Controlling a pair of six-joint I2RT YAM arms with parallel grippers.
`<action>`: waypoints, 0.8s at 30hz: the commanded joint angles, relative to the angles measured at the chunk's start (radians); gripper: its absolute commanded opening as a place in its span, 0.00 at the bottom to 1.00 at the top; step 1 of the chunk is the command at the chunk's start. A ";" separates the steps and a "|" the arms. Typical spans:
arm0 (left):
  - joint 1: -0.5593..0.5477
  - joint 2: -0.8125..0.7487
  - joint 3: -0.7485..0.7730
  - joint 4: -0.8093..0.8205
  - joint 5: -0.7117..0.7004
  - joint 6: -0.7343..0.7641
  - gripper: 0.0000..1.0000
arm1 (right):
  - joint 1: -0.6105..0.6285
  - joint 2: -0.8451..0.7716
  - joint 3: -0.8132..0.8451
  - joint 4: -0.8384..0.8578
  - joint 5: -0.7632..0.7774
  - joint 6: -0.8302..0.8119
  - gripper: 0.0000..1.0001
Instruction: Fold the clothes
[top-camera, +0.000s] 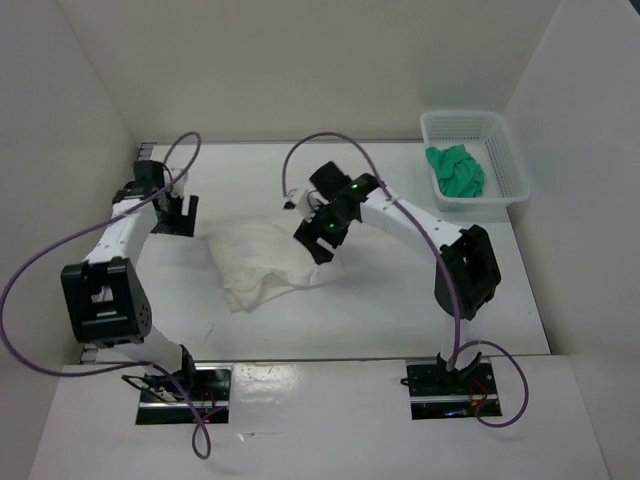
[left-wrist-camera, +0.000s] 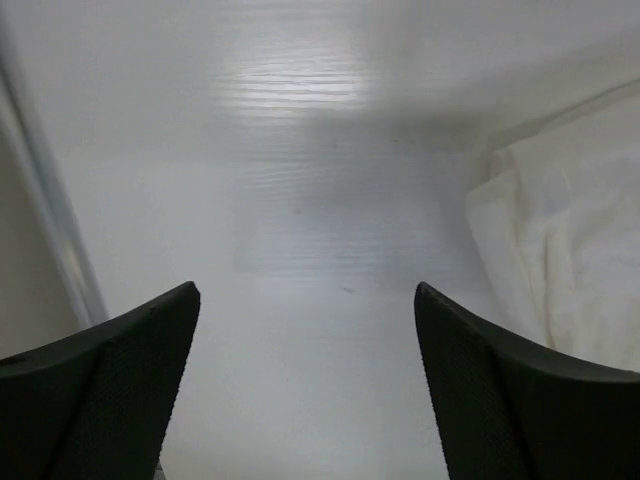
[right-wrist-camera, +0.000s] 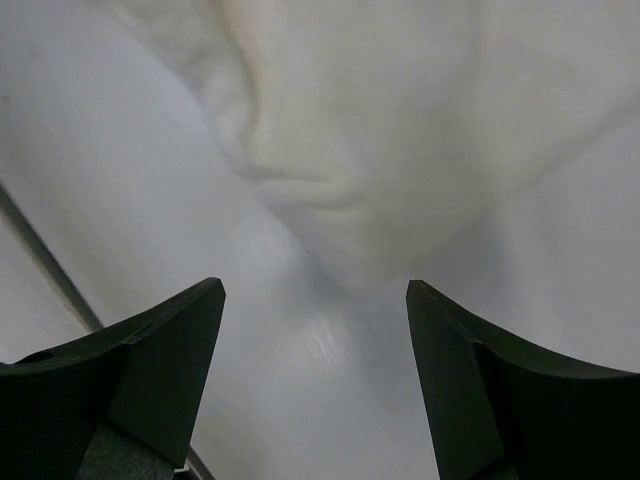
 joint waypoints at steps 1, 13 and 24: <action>0.077 -0.201 0.065 -0.090 0.104 -0.060 0.96 | 0.150 -0.021 0.006 0.023 0.050 -0.008 0.81; 0.342 -0.406 -0.009 -0.131 0.303 -0.158 0.99 | 0.561 0.110 0.048 0.154 0.389 0.001 0.81; 0.411 -0.386 -0.076 -0.085 0.371 -0.155 0.99 | 0.570 0.171 0.140 0.291 0.446 -0.010 0.70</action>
